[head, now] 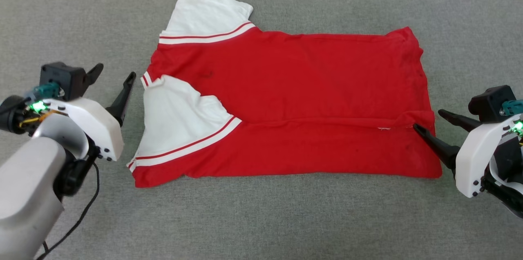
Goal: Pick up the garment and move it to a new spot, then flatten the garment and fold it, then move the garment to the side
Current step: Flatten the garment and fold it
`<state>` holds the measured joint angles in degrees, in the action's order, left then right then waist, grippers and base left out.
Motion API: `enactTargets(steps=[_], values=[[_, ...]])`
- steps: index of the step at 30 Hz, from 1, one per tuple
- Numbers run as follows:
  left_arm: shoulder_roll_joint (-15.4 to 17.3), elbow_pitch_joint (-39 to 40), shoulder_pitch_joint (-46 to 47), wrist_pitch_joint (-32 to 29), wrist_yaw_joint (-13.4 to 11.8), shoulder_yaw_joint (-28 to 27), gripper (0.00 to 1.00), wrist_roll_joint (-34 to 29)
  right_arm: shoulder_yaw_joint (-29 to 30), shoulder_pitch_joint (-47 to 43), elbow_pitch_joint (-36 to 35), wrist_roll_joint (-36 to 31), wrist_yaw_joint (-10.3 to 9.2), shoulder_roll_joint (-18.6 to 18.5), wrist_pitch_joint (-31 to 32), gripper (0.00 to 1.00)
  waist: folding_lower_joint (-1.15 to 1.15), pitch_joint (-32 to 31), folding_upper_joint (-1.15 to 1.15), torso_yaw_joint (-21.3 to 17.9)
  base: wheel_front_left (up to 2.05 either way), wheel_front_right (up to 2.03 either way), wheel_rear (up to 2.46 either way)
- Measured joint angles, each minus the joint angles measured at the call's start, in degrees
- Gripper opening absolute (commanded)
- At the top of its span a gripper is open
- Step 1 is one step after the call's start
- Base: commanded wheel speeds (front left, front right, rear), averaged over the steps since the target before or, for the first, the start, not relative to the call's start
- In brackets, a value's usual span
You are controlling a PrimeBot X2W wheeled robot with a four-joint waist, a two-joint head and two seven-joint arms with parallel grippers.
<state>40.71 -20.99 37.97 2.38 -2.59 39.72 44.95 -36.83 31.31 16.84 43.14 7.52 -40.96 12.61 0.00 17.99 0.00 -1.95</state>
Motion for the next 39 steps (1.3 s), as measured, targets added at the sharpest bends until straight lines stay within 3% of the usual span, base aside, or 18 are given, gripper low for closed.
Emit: enactTargets(steps=[6,10,23,28,35,37,39], values=[[4.11,6.1,3.26,-9.37,0.97,-0.55,1.0,2.46,1.21,-1.47,-1.46,-0.48,0.0,0.16,-0.23,1.0,0.0,-2.18,0.0,0.68,0.0,0.0,0.0],[5.98,8.72,5.13,-20.81,2.19,0.78,1.0,6.27,1.66,-2.49,-2.48,-1.05,0.01,0.25,0.4,1.0,0.0,-2.77,0.0,0.99,0.0,0.0,0.0],[7.05,10.02,7.39,-49.32,3.5,7.9,1.0,15.33,1.15,-3.09,-4.88,-1.21,0.0,0.94,3.07,1.0,0.0,-2.14,0.0,-0.39,0.0,0.0,0.0],[7.64,8.92,5.83,-53.45,4.13,10.9,1.0,15.19,0.38,-2.2,-4.71,-1.16,0.0,1.74,3.57,1.0,0.0,-1.29,0.0,-1.82,0.0,0.0,0.0],[6.98,5.89,4.5,-52.99,5.32,12.35,1.0,14.56,-0.45,-0.63,-3.6,-0.85,0.0,2.66,3.46,1.0,0.01,-0.01,0.0,-3.1,0.0,0.0,0.0],[6.6,4.98,4.63,-53.14,5.63,12.48,0.0,14.56,-0.53,0.09,-3.54,-0.85,0.0,2.79,3.3,1.0,0.01,0.02,0.0,-3.2,0.0,0.0,0.0],[6.28,4.36,4.87,-53.13,6.09,12.65,0.0,14.36,-0.8,0.64,-3.54,-0.86,0.01,2.8,3.32,1.0,0.01,-0.13,0.0,-3.23,0.0,0.0,0.0]])
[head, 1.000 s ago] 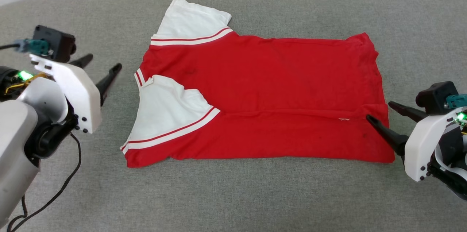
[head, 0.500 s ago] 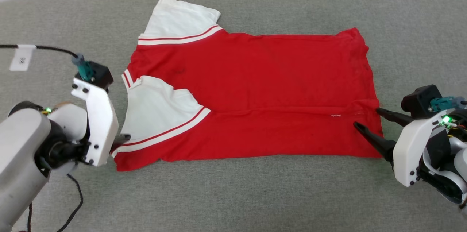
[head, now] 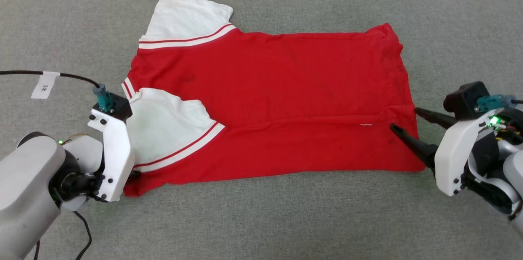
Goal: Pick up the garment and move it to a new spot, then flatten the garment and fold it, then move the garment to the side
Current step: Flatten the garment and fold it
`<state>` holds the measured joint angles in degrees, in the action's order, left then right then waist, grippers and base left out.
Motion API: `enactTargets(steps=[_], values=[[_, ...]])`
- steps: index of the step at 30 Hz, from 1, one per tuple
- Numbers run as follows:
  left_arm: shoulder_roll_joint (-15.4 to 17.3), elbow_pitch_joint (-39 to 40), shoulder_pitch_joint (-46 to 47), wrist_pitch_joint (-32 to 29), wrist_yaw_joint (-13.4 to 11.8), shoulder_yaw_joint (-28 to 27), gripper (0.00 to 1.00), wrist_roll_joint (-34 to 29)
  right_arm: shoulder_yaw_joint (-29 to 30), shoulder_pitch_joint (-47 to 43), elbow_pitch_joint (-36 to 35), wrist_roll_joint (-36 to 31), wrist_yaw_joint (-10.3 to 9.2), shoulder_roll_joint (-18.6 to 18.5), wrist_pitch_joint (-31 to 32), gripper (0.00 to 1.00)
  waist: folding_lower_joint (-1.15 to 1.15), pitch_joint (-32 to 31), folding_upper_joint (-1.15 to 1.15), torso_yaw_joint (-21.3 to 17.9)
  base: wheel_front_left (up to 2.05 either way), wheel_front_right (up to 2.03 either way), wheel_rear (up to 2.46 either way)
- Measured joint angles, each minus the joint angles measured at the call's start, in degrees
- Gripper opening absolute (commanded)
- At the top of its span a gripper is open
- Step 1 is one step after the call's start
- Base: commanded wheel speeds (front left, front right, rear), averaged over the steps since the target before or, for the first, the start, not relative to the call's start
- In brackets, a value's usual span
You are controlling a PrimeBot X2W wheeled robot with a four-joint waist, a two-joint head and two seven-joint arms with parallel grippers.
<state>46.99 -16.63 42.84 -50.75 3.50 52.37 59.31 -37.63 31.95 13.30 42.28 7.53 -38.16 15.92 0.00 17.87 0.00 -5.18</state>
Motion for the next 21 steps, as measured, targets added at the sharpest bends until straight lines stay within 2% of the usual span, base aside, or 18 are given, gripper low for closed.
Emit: enactTargets(steps=[3,9,16,19,21], values=[[-0.63,-0.21,0.41,0.26,0.57,0.29,0.0,0.15,-0.33,1.51,-0.24,-0.52,0.0,-1.04,0.54,1.0,0.0,-0.65,0.0,0.11,0.0,0.0,0.0],[-0.71,1.34,1.4,0.53,1.57,0.91,0.0,-0.8,-1.36,6.19,-2.36,-1.29,0.0,-6.49,5.49,1.0,0.0,-2.39,0.0,1.06,0.0,0.0,0.0],[-0.56,5.41,3.91,0.07,2.14,1.34,0.0,-2.5,-7.53,11.12,-5.76,5.43,0.0,-13.01,23.28,1.0,0.0,-3.12,0.0,2.46,0.0,0.0,0.0],[-0.73,6.82,4.6,0.05,2.07,1.31,0.0,-2.69,-9.05,12.48,-4.32,8.23,-0.01,-13.62,29.62,1.0,-0.01,-2.64,0.0,2.88,0.0,0.0,0.0],[-1.0,7.39,4.67,0.1,1.97,1.37,0.0,-3.02,-9.79,12.46,-2.76,9.21,-0.01,-12.95,31.66,1.0,0.0,-2.15,0.0,3.21,0.0,0.0,0.0]])
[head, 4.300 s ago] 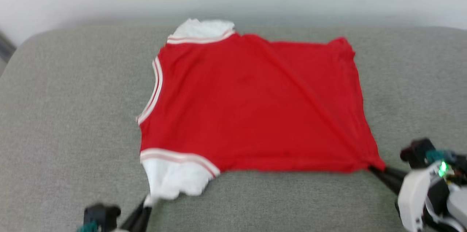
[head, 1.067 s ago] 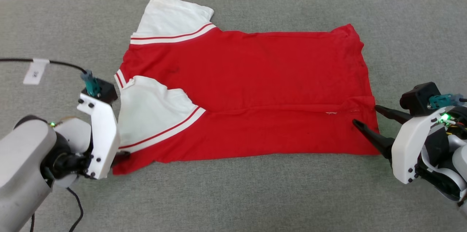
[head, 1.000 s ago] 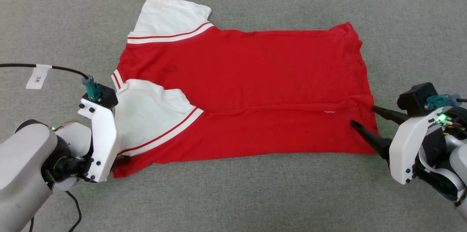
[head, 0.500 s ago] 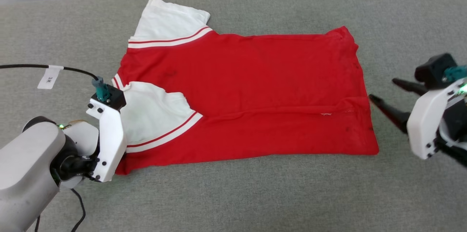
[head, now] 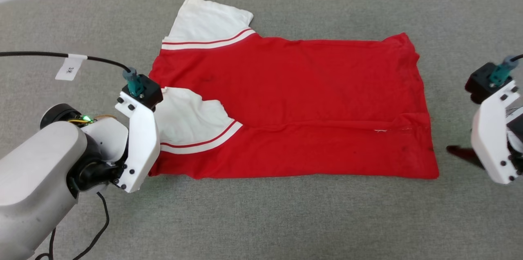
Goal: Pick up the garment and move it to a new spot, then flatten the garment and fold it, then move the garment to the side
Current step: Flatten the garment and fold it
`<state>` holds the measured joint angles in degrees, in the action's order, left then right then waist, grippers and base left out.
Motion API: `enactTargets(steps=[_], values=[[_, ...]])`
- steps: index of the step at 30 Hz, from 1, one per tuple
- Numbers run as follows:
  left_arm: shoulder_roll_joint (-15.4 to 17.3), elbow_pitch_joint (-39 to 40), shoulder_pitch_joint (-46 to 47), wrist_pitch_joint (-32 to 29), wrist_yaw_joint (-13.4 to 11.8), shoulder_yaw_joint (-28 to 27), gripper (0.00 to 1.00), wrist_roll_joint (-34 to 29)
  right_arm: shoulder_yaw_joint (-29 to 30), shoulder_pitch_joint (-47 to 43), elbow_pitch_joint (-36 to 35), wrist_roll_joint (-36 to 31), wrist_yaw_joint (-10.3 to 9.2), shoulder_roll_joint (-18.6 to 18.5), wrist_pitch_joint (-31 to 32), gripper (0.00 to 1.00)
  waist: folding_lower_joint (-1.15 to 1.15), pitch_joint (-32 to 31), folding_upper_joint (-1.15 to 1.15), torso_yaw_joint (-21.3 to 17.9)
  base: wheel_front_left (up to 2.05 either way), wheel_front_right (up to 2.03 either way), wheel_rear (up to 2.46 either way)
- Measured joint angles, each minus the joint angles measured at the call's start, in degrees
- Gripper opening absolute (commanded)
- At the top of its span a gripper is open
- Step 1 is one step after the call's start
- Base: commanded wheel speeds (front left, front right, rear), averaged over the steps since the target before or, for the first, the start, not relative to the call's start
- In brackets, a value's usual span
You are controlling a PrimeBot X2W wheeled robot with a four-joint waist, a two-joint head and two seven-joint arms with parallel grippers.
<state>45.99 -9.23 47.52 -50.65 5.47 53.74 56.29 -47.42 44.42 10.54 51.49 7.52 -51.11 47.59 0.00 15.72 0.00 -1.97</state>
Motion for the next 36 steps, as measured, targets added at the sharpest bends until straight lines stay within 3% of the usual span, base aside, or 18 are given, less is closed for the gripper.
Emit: enactTargets(steps=[8,12,13,15,28,32,36], values=[[-0.45,0.71,0.01,0.67,-0.41,0.19,0.0,-0.41,-0.81,-2.24,7.61,3.41,0.0,7.08,-0.02,1.0,0.0,2.73,0.0,1.41,0.0,0.0,0.0],[-0.71,0.33,-0.04,1.48,-0.43,0.1,0.0,-0.31,-1.54,-2.77,10.1,3.41,-0.03,8.67,-1.41,1.0,0.0,3.93,0.0,2.08,0.0,0.0,0.0],[-0.92,-0.41,-0.65,2.33,-0.44,0.09,0.0,0.01,-2.22,-2.75,11.15,3.0,-0.03,9.11,-3.25,0.0,0.01,4.14,0.0,2.21,0.0,0.0,0.0],[-0.67,-1.9,-2.84,4.22,-0.43,-0.27,0.0,1.44,-3.35,-2.37,10.88,3.49,-0.02,8.93,-7.68,0.0,0.0,1.85,0.0,1.74,0.0,0.0,0.0],[4.38,4.97,-11.07,4.43,-1.64,0.14,0.0,5.6,-3.85,-9.44,-1.47,8.22,0.02,-4.65,-10.72,0.0,0.0,-5.61,0.0,1.59,0.0,0.0,0.0],[5.1,7.11,-14.61,5.25,-3.24,1.01,0.0,6.1,-3.76,-14.55,-2.46,9.53,0.02,-5.6,-11.06,0.0,0.0,-5.43,0.0,1.52,0.0,0.0,0.0],[4.92,6.61,-16.58,6.03,-4.2,1.69,0.0,6.24,-3.46,-17.1,-0.47,8.81,0.02,-3.78,-11.27,0.0,0.0,-4.57,0.0,1.22,0.0,0.0,0.0]])
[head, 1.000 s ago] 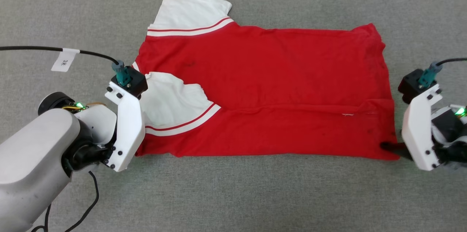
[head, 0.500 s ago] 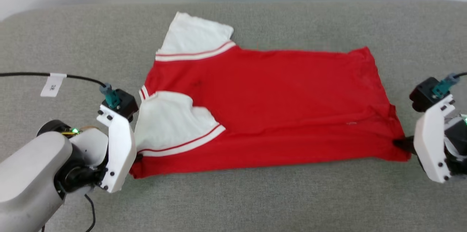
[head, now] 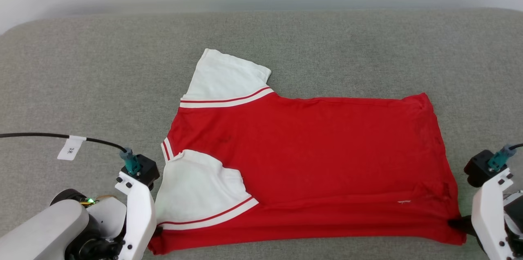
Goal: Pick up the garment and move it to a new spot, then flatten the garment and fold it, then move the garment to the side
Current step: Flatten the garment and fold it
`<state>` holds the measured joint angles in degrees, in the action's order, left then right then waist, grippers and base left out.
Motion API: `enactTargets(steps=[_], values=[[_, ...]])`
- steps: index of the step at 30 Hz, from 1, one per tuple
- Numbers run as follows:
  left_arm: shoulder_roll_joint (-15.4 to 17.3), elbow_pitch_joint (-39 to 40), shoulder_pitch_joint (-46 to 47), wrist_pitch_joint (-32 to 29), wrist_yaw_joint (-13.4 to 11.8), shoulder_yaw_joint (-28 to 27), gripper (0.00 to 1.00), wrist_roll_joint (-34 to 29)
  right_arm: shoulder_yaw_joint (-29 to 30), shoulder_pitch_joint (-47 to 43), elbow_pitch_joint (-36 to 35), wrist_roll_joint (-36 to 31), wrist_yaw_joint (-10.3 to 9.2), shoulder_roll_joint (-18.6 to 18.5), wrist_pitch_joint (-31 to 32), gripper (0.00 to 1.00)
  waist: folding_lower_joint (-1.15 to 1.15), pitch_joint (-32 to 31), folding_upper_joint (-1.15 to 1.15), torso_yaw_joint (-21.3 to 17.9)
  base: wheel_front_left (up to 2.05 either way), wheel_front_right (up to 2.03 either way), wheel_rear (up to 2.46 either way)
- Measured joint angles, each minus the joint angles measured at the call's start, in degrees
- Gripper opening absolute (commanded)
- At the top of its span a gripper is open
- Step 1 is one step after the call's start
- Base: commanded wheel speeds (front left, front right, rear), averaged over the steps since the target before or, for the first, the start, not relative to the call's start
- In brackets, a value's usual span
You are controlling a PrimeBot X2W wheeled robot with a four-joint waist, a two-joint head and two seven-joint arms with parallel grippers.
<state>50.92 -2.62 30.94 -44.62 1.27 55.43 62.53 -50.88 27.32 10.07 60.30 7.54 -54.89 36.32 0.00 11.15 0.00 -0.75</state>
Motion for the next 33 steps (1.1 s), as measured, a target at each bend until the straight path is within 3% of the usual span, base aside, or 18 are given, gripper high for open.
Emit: enactTargets(steps=[1,2,3,9,15,20,25,33], values=[[-0.21,-0.34,-0.09,0.29,-0.02,0.08,0.0,-0.15,0.1,-0.42,0.74,-0.18,0.0,0.77,-0.02,0.13,0.0,0.19,0.0,-0.07,0.0,0.0,0.0],[-0.51,-0.73,-0.11,0.69,-0.35,0.02,0.17,-0.29,0.25,-0.7,1.43,-0.46,0.0,1.6,-0.16,0.73,0.0,0.33,0.0,-0.15,0.0,0.0,0.0],[-0.81,-1.03,-0.1,1.57,-0.56,-0.16,1.0,-0.54,0.52,-0.83,1.97,-0.79,0.0,2.26,-0.64,1.0,0.0,0.43,0.0,-0.21,0.0,0.0,0.0],[-0.73,-1.43,2.58,4.33,-0.87,-3.11,1.0,-0.86,4.69,-0.63,1.66,-3.61,-0.01,3.77,-7.23,1.0,0.0,-0.06,0.0,-0.57,0.0,0.0,0.0],[-0.05,-2.15,8.66,12.14,-2.46,-8.64,1.0,-4.77,12.83,0.57,-0.09,-10.48,-0.01,6.12,-21.76,1.0,0.0,-0.32,0.0,-1.98,0.0,0.0,0.0],[-1.6,-4.94,13.49,16.86,-3.16,-11.16,1.0,-7.73,23.69,0.4,0.1,-19.04,-0.03,12.3,-34.11,1.0,0.0,0.58,0.0,-3.73,0.0,0.0,0.0],[-3.54,-8.92,19.09,18.06,-3.38,-12.56,1.0,-9.36,35.6,-3.39,-4.31,-30.11,-0.02,19.92,-43.02,1.0,0.0,2.61,0.0,-5.49,0.0,0.0,0.0],[-6.28,-13.61,28.93,12.81,-1.96,-12.66,1.0,-10.18,47.35,-12.44,-15.5,-43.55,-0.01,32.03,-46.95,1.0,-0.01,7.95,0.0,-8.04,0.0,0.0,0.0]])
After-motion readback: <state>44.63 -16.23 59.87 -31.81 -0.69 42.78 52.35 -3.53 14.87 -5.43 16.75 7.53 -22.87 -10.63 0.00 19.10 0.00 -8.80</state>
